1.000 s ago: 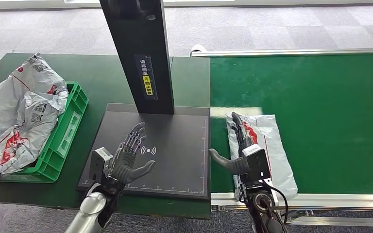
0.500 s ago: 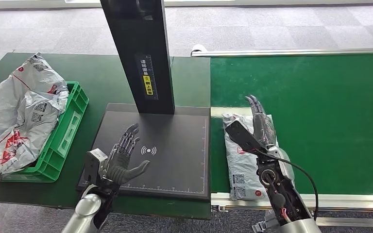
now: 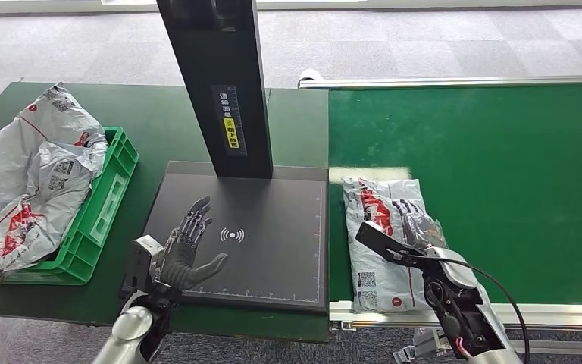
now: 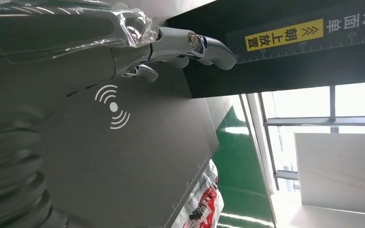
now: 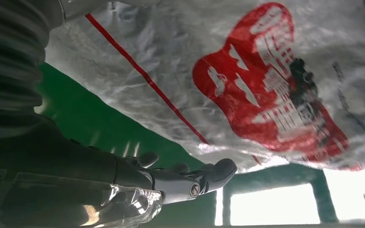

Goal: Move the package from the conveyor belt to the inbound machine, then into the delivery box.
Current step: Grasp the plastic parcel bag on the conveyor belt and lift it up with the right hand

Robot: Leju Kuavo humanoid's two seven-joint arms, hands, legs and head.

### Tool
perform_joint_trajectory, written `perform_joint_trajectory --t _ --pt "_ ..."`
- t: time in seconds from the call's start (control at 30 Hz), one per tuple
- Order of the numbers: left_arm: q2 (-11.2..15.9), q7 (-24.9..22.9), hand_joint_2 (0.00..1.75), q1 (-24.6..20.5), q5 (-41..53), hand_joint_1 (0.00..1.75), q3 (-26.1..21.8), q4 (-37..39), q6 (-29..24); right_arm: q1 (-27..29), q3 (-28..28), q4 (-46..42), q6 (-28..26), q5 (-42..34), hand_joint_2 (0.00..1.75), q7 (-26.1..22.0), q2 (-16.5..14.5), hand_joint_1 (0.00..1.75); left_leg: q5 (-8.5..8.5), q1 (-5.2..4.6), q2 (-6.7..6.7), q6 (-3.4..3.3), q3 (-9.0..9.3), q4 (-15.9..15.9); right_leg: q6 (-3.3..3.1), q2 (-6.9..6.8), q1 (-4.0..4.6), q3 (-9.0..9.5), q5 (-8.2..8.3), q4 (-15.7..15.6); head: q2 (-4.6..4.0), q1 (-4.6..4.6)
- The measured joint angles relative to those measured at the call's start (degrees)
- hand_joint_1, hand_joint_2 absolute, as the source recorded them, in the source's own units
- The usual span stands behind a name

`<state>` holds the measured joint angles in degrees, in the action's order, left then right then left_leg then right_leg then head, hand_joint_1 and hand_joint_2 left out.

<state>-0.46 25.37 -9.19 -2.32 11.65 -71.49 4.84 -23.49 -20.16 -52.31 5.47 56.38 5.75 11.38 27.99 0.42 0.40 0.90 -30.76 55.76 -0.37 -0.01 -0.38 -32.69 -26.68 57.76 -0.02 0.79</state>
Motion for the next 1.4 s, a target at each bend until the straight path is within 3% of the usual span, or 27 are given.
perform_joint_trajectory --t 0.13,0.17,0.27,0.3,1.1,1.2,1.4 --pt "-0.02 -0.78 1.75 -0.04 -0.03 0.0 -0.03 0.0 -0.91 0.74 -2.15 1.74 4.22 -0.61 1.75 -2.49 1.77 0.0 0.0 0.01 -0.03 0.0 0.02 0.0 0.0 0.0 0.0 -0.01 0.0 0.0 0.0 0.02" --pt "-0.02 -0.89 1.75 0.0 -0.04 0.0 -0.08 0.0 -1.0 1.02 -2.47 1.72 4.74 -0.83 1.75 -2.47 2.2 0.09 0.0 0.01 -0.03 0.0 0.02 0.0 0.0 -0.01 0.0 -0.01 0.0 0.0 0.0 0.02" --pt "-0.03 -1.21 1.75 0.21 -0.07 0.0 -0.38 0.0 -1.15 2.37 -3.82 1.26 6.72 -1.71 1.75 -2.19 4.07 1.4 0.0 0.0 -0.05 -0.01 0.04 0.0 0.01 -0.01 0.0 0.04 -0.01 -0.01 0.0 0.0" --pt "-0.04 -1.24 1.75 0.28 -0.06 0.0 -0.44 0.0 -1.15 2.65 -4.09 1.06 7.05 -1.86 1.75 -2.06 4.39 1.75 0.0 0.0 -0.04 -0.01 0.05 0.01 0.01 -0.01 0.0 0.05 -0.01 -0.01 0.0 -0.01" --pt "-0.47 -1.7 1.75 0.1 0.19 0.0 -0.5 0.15 -1.15 -0.59 -7.1 2.26 9.95 -4.87 1.75 -3.48 4.82 1.75 0.02 0.01 -0.04 -0.03 0.46 0.04 0.02 -0.01 0.01 0.49 -0.02 -0.04 0.0 -0.01" --pt "-0.42 -1.54 1.75 0.36 -0.01 0.0 -0.57 0.06 -1.14 -0.39 -7.24 2.21 6.21 -7.54 1.75 -7.44 4.76 1.75 0.01 0.01 -0.03 -0.03 0.37 0.04 0.02 -0.01 0.01 0.46 -0.01 -0.03 0.0 -0.01" --pt "-0.33 -0.31 1.75 2.8 0.37 0.0 -1.4 -2.1 -0.79 2.3 -4.29 -4.96 -7.42 -13.72 1.75 -12.67 3.43 1.75 -0.02 0.01 -0.08 -0.03 0.11 0.04 0.02 -0.08 0.01 0.19 -0.01 -0.02 0.0 0.01"
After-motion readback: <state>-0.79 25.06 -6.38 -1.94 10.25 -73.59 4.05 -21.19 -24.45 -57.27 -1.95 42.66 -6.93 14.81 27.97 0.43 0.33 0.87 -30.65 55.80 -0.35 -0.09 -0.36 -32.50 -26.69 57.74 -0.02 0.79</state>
